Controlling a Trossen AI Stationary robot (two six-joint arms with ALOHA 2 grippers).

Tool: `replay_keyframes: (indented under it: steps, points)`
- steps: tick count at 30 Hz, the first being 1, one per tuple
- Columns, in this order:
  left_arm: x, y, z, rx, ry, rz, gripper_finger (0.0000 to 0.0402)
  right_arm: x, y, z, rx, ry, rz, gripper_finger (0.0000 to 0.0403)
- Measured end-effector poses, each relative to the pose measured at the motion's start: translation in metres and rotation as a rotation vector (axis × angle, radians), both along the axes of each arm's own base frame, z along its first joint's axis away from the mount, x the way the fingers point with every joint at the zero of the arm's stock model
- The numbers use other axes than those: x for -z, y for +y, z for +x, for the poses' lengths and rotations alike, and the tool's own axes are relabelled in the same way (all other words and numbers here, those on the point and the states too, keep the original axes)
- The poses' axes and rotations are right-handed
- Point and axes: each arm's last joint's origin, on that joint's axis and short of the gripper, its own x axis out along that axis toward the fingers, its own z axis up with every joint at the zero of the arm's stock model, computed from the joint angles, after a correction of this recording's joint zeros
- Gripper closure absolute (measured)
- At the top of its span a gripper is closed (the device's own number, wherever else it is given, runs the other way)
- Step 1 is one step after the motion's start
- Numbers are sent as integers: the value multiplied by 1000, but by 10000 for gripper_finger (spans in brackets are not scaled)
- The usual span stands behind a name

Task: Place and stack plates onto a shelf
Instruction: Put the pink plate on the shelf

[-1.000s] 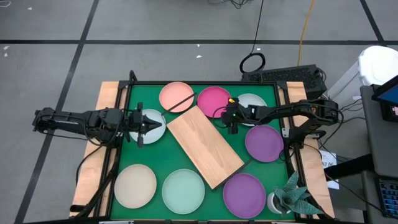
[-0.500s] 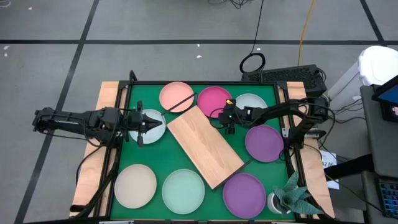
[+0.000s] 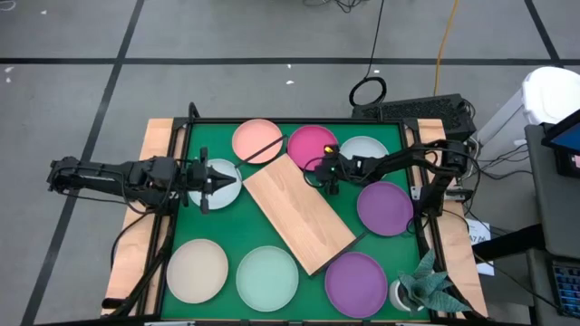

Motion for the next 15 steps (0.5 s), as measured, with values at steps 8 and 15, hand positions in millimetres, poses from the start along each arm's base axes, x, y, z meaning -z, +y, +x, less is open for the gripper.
replay_keyframes:
  steps: [8,15]
  points:
    - [1,0,0,-5,5,-21,380,0,0,0,2,15,-41,390]
    - [1,0,0,-5,10,-21,380,-24,6,-1,0,-38,-105,397]
